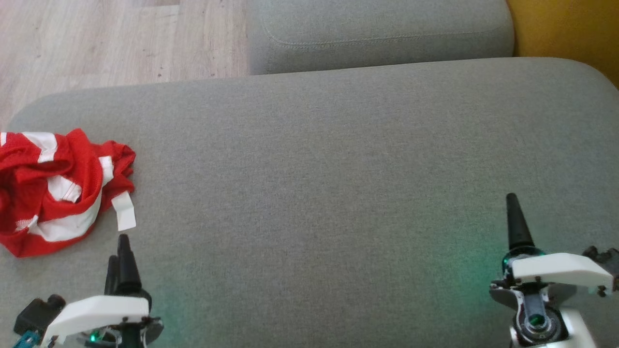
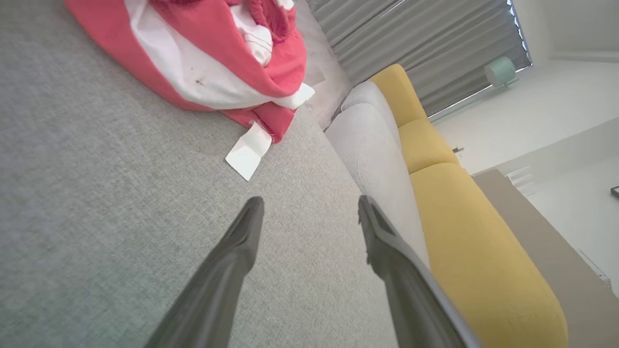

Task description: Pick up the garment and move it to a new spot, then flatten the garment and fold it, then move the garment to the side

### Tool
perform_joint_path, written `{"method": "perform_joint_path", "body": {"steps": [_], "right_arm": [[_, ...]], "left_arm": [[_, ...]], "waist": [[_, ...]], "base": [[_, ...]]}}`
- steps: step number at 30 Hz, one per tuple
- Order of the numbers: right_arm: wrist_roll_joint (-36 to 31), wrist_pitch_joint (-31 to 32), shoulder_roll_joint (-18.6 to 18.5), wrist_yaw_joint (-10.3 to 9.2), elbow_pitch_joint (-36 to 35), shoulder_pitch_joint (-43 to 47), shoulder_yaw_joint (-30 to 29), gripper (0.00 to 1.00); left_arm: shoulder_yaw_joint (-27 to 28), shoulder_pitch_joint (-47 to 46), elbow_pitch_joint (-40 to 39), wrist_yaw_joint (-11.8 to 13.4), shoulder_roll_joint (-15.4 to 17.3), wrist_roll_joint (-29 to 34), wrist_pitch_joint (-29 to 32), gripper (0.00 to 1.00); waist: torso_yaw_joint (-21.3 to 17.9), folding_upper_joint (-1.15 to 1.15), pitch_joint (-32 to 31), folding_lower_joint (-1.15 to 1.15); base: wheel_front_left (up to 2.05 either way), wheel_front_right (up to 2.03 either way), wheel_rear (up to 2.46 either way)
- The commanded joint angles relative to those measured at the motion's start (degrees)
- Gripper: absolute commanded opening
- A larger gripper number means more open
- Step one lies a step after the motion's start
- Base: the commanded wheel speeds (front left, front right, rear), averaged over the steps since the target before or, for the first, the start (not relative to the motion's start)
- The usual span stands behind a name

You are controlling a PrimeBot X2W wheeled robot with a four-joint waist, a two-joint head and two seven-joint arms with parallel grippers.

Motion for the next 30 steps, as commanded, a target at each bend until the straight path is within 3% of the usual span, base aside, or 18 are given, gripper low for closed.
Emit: {"method": "perform_joint_path", "body": {"steps": [1, 30], "right_arm": [[-2.13, -0.82, -1.21, 0.16, -1.49, -3.49, 1.17, 1.00], [-25.05, -5.72, -0.46, 0.27, 0.08, -3.77, 5.46, 1.00]], "left_arm": [[0.34, -2.84, -1.75, 0.06, 1.21, 2.29, -0.66, 1.00], [-2.14, -0.51, -0.94, 3.04, 1.87, 23.62, -5.59, 1.00]], "waist": [[-0.01, 0.00, 0.00, 0.00], [-0.58, 0.00, -0.08, 0.00]], "base": [[0.00, 0.00, 0.00], [0.00, 0.00, 0.00]]}}
